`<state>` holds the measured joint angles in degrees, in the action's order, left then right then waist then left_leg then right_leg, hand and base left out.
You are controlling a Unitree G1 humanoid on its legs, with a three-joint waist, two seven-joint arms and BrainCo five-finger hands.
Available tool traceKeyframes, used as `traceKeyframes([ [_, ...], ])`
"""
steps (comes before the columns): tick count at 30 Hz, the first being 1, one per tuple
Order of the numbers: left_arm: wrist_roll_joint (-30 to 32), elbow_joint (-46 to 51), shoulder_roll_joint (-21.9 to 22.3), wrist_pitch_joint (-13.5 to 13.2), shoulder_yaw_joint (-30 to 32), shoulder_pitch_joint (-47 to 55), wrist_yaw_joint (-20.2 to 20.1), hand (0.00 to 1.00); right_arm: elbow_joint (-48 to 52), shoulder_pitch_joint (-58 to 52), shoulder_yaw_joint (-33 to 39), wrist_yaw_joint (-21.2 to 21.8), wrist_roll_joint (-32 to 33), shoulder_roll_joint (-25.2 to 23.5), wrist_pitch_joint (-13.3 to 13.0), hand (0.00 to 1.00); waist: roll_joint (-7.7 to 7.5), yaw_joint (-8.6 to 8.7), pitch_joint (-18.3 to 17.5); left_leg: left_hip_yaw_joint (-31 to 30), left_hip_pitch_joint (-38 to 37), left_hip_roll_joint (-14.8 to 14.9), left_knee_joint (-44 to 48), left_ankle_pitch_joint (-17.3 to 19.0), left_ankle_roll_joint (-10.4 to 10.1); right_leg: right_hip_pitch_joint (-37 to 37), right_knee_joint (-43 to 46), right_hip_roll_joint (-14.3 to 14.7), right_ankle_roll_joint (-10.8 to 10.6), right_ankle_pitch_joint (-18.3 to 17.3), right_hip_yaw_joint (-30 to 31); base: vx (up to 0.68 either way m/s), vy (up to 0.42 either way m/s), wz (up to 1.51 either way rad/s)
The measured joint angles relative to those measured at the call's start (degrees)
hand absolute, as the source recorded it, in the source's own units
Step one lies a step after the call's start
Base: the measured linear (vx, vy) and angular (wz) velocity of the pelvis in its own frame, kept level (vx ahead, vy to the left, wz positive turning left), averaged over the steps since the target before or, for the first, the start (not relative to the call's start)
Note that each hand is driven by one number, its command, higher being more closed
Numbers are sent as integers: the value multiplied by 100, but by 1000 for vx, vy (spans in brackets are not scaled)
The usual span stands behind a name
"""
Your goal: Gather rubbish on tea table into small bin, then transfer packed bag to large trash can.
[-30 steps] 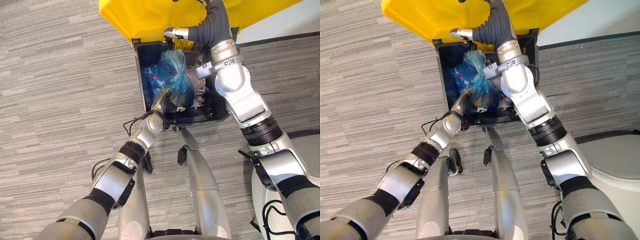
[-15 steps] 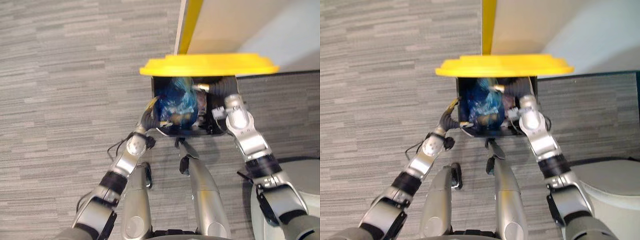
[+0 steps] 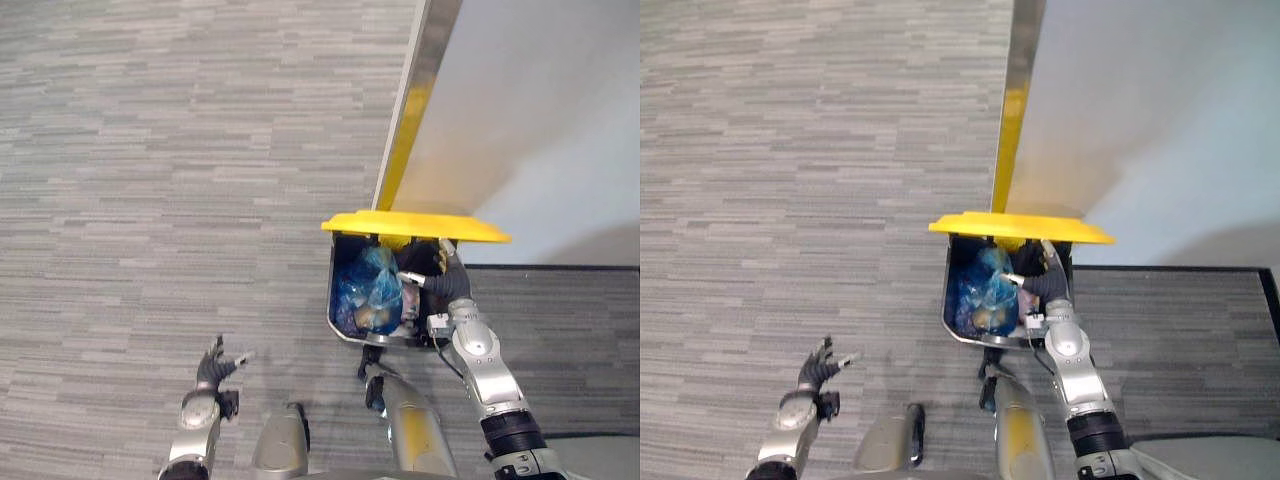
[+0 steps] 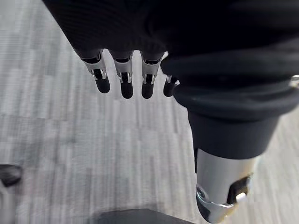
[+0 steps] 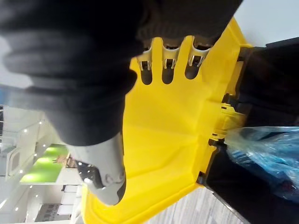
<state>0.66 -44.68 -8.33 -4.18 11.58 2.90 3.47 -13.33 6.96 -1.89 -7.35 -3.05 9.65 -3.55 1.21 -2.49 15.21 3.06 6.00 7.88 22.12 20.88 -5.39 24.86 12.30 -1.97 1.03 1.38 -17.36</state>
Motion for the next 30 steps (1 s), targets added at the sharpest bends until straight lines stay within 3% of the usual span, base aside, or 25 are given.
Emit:
traceKeyframes([
  [3, 33, -732, 154, 147, 423, 81, -93, 0, -568, -152, 143, 44, -152, -50, 5, 0, -69, 5, -87, -31, -456, -13, -340, -117, -28, -369, -142, 46, -22, -13, -12, 35, -2, 1],
  [10, 228, -1009, 347, 241, 511, 331, -92, 0, -1121, -456, 133, 155, -317, -276, 1, 0, -299, -2, -285, 208, -873, -137, -497, -173, 2, -579, -165, 69, -156, 80, 275, -38, 33, -19],
  [11, 224, -1006, 400, 245, 503, 332, -97, 0, -1149, -525, 134, 155, -361, -282, 0, 0, -304, 11, -283, 230, -895, -172, -444, -174, 3, -578, -106, 44, -242, 86, 321, -128, 73, -25],
  [13, 220, -984, 384, 235, 497, 215, -89, 0, -1244, -791, 129, 162, -437, -286, 17, 0, -359, 93, -266, 307, -857, -250, -174, -206, 75, -573, -46, -39, -832, 378, 451, -157, 86, -26],
  [14, 217, -989, 402, 238, 513, 209, -85, 0, -1244, -797, 122, 180, -441, -300, 15, 0, -339, 64, -285, 416, -825, -136, -187, -251, 177, -562, -189, 39, -1016, 554, 573, -213, -2, -61],
  [15, 203, -974, 499, 217, 525, 142, -80, 0, -1288, -820, 126, 211, -460, -319, 16, 0, -163, 2, -248, 607, -729, 13, -218, -345, 207, -208, 900, 0, -513, 339, 617, -255, -32, -39],
  [16, 165, -973, 507, 220, 461, 82, -74, 0, -1350, -949, 147, 209, -515, -323, 12, 0, -251, 92, -283, 552, -711, 24, -259, -438, 202, 24, 2515, -260, -74, -141, 624, -251, -55, -12],
  [17, 140, -907, 503, 224, 368, 55, -64, 0, -1486, -1173, 165, 206, -660, -373, 11, 0, -224, 158, -289, 463, -718, 67, -283, -500, 169, 16, 3878, -532, -61, -350, 775, -156, -43, 16],
  [19, 108, -834, 501, 233, 361, 130, -40, 0, -1790, -1439, 189, 209, -775, -526, 15, 0, -363, 136, -439, 479, -549, 158, -191, -548, 85, -369, 4477, -817, -110, -347, 1160, -102, -153, -11],
  [20, 106, -807, 501, 241, 372, 112, 1, 0, -2012, -1510, 304, 208, -839, -640, 33, 0, -481, 130, -475, 483, -406, 207, -140, -581, 31, -561, 4173, -818, -410, -598, 1121, -151, -182, -20],
  [21, 100, -817, 534, 271, 384, 85, 38, 0, -2177, -1545, 489, 201, -840, -685, 42, 0, -445, 147, -492, 484, -367, 244, -190, -632, -40, -600, 3997, -743, -424, -600, 1028, -148, -162, -20],
  [22, 99, -818, 709, 273, 382, 68, 35, 0, -2458, -1572, 823, 167, -832, -758, 97, 0, -284, 131, -524, 526, -439, 375, -506, -856, 32, -869, 3412, -515, -536, -754, 986, -107, -104, -13],
  [23, 98, -811, 785, 264, 385, 80, 39, 0, -2596, -1614, 974, 117, -823, -776, 145, 0, -257, 128, -559, 597, -490, 422, -686, -997, 36, -1014, 3123, -465, -537, -924, 983, -114, -192, -16],
  [24, 98, -780, 797, 251, 421, 54, 43, 0, -2995, -1635, 1253, 79, -789, -796, 197, 0, -397, 133, -655, 712, -496, 287, -936, -1182, -147, -1154, 2640, -539, -512, -1394, 1027, -91, -183, -18],
  [25, 98, -793, 799, 258, 426, 36, 50, 0, -3199, -1621, 1287, 80, -753, -782, 238, 0, -414, 127, -689, 773, -491, 254, -997, -1237, -149, -1242, 2357, -518, -517, -1524, 1056, -150, -216, -45],
  [26, 98, -841, 806, 258, 429, 52, 50, 0, -3505, -1527, 1384, 70, -663, -729, 286, 0, -368, 99, -784, 852, -481, 212, -1166, -1345, -219, -1524, 1499, -407, -321, -1748, 1055, -93, -94, -45],
  [30, 103, -1076, 893, 269, 424, 125, 48, 0, -4109, -1526, 1792, -16, -597, -593, 400, 0, -145, 156, -950, 710, -712, 261, -1797, -1731, -166, -1722, 968, -233, -278, -1441, 946, -96, -41, 0],
])
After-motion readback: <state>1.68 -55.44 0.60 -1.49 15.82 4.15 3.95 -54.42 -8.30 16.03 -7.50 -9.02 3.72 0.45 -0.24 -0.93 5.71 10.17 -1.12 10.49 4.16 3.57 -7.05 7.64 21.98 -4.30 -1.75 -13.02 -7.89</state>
